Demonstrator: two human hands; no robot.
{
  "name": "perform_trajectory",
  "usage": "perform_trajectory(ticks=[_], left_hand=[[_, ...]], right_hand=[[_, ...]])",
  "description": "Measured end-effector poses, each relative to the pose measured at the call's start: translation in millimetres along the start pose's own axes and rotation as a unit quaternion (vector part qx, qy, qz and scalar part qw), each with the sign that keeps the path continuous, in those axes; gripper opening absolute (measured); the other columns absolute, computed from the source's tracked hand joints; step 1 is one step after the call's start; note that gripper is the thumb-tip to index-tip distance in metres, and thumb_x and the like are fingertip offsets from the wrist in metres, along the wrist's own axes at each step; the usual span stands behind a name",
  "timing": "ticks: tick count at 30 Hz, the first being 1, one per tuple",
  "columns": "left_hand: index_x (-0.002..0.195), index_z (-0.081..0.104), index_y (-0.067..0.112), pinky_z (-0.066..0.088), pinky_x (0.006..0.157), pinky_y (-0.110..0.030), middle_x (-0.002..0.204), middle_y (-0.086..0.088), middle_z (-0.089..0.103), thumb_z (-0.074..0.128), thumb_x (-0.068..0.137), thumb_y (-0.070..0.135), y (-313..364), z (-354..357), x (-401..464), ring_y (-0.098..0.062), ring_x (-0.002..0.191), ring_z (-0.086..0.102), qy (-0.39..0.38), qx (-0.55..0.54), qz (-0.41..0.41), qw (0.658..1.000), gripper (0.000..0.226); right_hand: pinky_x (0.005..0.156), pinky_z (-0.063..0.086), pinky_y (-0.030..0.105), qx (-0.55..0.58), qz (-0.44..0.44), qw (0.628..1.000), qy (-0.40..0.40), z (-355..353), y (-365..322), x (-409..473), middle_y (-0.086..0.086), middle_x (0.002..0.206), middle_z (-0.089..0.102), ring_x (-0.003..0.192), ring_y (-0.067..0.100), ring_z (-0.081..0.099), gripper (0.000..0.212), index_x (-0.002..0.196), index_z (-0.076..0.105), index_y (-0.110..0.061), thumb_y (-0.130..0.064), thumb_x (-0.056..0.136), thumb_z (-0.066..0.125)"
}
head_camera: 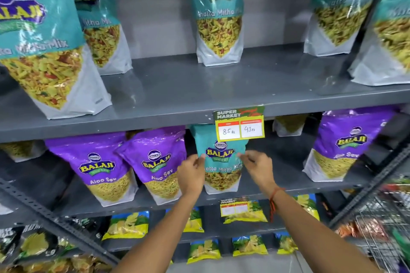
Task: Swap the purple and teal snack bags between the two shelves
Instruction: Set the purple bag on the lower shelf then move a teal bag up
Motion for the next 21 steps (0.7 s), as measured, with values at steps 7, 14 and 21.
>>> perform_trajectory(ticks=[7,14,21], left_hand=[[0.052,0.030,0.019,0.023,0.052,-0.035,0.045,0.003,0.027,0.063,0.090,0.031,0,-20,-43,-0.021,0.049,0.030,-0.004,-0.018,0.029,0.999,0.052],[0.055,0.040,0.015,0.024,0.049,-0.032,0.046,-0.002,0.033,0.052,0.088,0.054,4,-65,-122,-0.007,0.047,0.026,0.012,-0.091,0.061,0.994,0.053],[0.055,0.045,0.022,0.027,0.048,-0.020,0.052,0.007,0.041,0.055,0.085,0.051,94,-141,-116,-0.002,0.050,0.031,0.083,-0.220,0.136,0.962,0.042]], right_hand=[[0.049,0.021,0.030,-0.059,-0.005,0.998,0.031,-12,-5,-36,0.001,0.046,0.031,0.048,0.011,0.025,0.050,0.055,0.040,-0.006,-0.030,0.090,0.067],[0.049,0.024,0.030,-0.038,-0.060,0.997,0.039,-45,-36,-111,-0.005,0.047,0.039,0.046,0.013,0.028,0.053,0.052,0.032,-0.021,-0.029,0.091,0.067],[0.050,0.043,0.037,0.062,-0.178,0.974,0.122,-112,-150,-112,-0.001,0.051,0.056,0.051,0.008,0.044,0.037,0.057,0.063,-0.012,-0.035,0.086,0.063]])
Point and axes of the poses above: each hand's wrist, its own x-axis towards the middle knuckle, its own z-axis out of the palm, y = z × x, the point moved 6 cm from there along x, towards the middle knuckle
